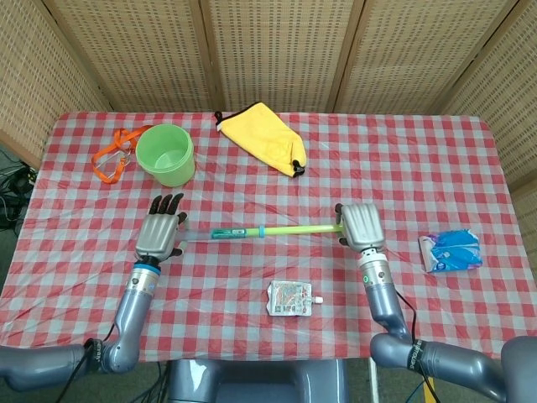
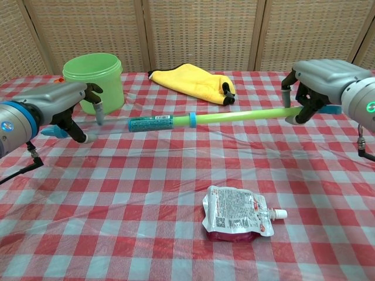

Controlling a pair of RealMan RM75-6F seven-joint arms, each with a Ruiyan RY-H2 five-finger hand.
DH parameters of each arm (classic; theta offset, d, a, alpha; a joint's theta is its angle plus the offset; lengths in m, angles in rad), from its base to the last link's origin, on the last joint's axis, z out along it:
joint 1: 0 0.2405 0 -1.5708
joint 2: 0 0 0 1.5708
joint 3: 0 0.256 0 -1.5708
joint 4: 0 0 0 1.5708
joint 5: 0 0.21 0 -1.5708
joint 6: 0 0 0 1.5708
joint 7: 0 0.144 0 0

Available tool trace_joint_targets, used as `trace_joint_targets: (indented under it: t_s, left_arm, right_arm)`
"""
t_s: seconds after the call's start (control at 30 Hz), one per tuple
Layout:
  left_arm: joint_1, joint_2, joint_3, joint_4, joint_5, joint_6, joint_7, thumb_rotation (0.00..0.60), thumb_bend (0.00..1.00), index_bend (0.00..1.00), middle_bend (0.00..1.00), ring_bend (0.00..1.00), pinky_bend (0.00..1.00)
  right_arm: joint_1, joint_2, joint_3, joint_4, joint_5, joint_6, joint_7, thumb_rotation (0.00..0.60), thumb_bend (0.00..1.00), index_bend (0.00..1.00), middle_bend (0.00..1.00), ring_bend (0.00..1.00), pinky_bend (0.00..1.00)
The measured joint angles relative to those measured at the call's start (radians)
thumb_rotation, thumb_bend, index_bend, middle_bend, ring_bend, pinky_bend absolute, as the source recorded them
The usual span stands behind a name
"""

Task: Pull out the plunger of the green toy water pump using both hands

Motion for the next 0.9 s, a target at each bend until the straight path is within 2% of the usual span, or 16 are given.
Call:
trace_joint_targets:
  t_s: [0.9]
  left_arm:
    - [-0.014, 0.015, -0.014, 0.012, -0.025, -0.021, 0.033, 0.6, 0.48, 0.67, 0.0, 0.0, 0.0]
  right_arm:
    - [-0.013, 0.039, 0.03, 0.033, 0.084, 0.005, -0.027, 0.6, 0.51, 0.81, 1.0, 0.97, 0.69]
